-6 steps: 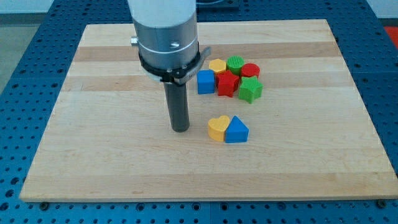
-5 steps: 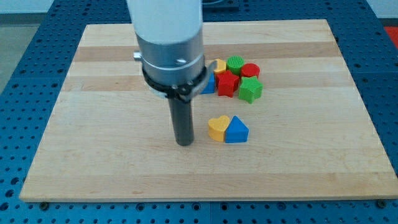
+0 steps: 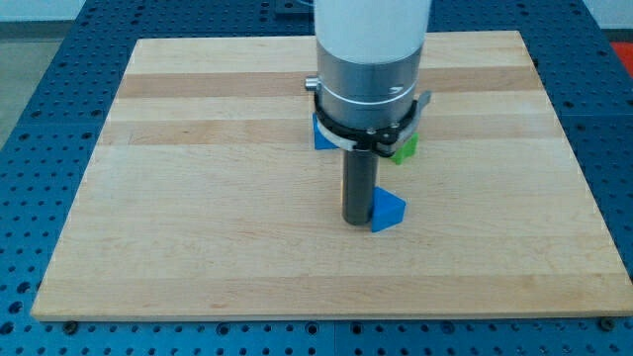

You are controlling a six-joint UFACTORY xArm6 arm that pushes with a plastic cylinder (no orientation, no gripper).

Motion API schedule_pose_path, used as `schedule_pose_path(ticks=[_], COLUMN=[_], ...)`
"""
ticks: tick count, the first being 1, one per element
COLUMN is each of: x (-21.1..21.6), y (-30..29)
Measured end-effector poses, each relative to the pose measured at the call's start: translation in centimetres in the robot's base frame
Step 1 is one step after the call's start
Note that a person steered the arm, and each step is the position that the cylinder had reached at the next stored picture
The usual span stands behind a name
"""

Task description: Push the yellow heart diagonal to the blue triangle

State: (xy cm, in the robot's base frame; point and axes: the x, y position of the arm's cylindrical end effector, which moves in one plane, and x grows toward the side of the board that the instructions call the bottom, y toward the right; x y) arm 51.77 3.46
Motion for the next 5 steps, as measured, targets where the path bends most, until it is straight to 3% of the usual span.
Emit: schedule_pose_path(ticks=[5], x=[-3.9], y=[-1.1])
